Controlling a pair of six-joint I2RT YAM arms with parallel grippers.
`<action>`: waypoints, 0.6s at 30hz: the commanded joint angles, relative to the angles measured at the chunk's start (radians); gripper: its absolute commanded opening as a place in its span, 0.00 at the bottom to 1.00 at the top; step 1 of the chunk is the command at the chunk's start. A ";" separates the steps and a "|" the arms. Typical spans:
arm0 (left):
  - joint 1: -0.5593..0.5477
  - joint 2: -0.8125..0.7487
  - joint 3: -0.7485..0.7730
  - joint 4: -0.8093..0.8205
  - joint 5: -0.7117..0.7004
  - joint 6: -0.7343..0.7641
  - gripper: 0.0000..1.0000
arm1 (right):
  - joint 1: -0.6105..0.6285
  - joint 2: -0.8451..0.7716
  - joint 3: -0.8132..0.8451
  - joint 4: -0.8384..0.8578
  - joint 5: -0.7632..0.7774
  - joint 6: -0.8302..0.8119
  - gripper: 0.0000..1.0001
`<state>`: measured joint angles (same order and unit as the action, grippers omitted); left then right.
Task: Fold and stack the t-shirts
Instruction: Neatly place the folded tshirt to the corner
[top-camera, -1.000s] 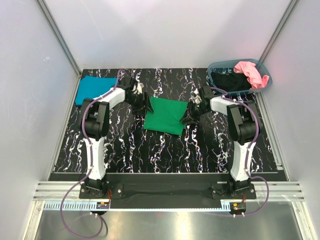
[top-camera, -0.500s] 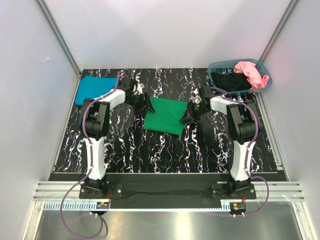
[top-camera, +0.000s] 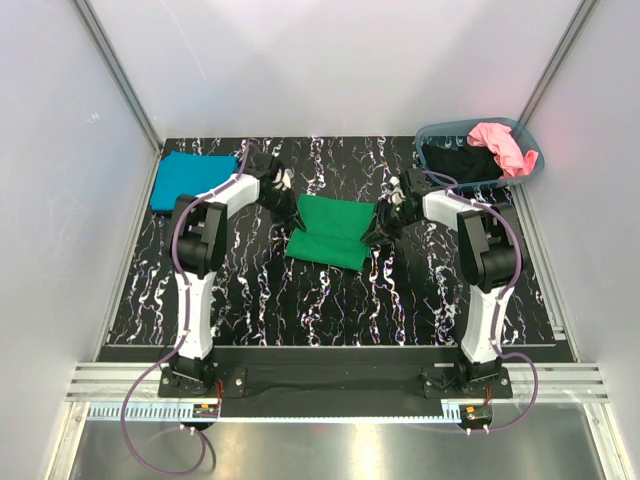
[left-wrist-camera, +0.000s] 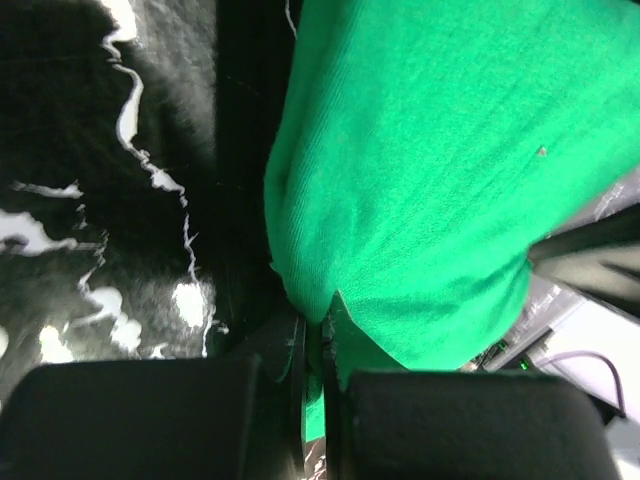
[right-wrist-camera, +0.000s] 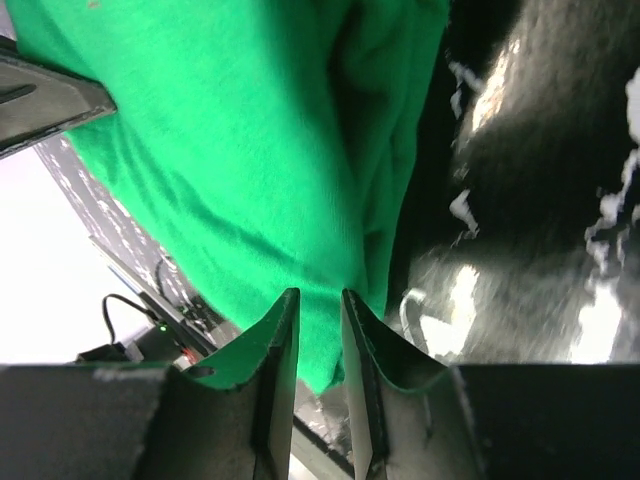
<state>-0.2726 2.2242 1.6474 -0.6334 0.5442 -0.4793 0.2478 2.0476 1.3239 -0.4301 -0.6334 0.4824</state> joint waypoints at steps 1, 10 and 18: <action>-0.013 -0.058 0.083 -0.083 -0.142 -0.013 0.00 | -0.002 -0.140 0.040 0.005 0.021 0.054 0.30; -0.013 -0.083 0.189 -0.213 -0.276 -0.018 0.00 | -0.002 -0.282 0.041 -0.001 0.046 0.090 0.32; -0.022 -0.130 0.261 -0.262 -0.409 -0.002 0.00 | -0.002 -0.294 0.055 -0.030 0.067 0.079 0.32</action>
<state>-0.2897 2.1868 1.8236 -0.8658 0.2417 -0.4965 0.2478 1.7760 1.3403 -0.4488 -0.5850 0.5594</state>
